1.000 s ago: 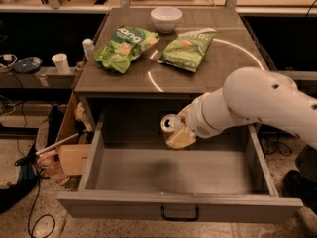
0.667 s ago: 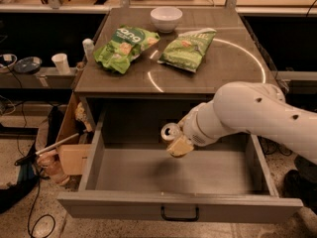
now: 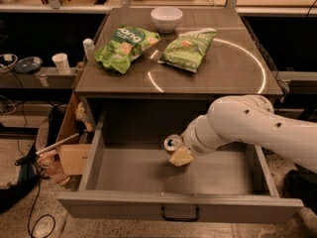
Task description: Place orange can into top drawer
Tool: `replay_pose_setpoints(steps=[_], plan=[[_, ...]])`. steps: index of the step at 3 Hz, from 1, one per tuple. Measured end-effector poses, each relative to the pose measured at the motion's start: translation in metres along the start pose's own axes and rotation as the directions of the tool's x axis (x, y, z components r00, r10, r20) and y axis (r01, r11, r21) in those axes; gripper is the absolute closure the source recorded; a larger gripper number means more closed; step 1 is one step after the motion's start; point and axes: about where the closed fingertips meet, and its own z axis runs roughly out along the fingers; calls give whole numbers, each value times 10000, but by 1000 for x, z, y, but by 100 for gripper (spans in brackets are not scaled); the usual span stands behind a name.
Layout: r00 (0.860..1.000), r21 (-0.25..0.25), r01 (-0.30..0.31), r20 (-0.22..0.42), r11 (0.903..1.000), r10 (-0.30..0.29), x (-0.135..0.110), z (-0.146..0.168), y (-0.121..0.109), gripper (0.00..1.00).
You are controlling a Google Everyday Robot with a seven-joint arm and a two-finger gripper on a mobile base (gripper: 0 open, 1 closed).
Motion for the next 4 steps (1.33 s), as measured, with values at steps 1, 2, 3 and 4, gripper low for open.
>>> replay_pose_setpoints(steps=[1,2,3,4], plan=[[10000,0,0,0,10000,0,0,0,0,66],[10000,0,1,0,10000,-1,0,0,0,43],[10000,0,1,0,10000,-1,0,0,0,19],[10000,1,3,0,10000,-3,0,0,0,0]])
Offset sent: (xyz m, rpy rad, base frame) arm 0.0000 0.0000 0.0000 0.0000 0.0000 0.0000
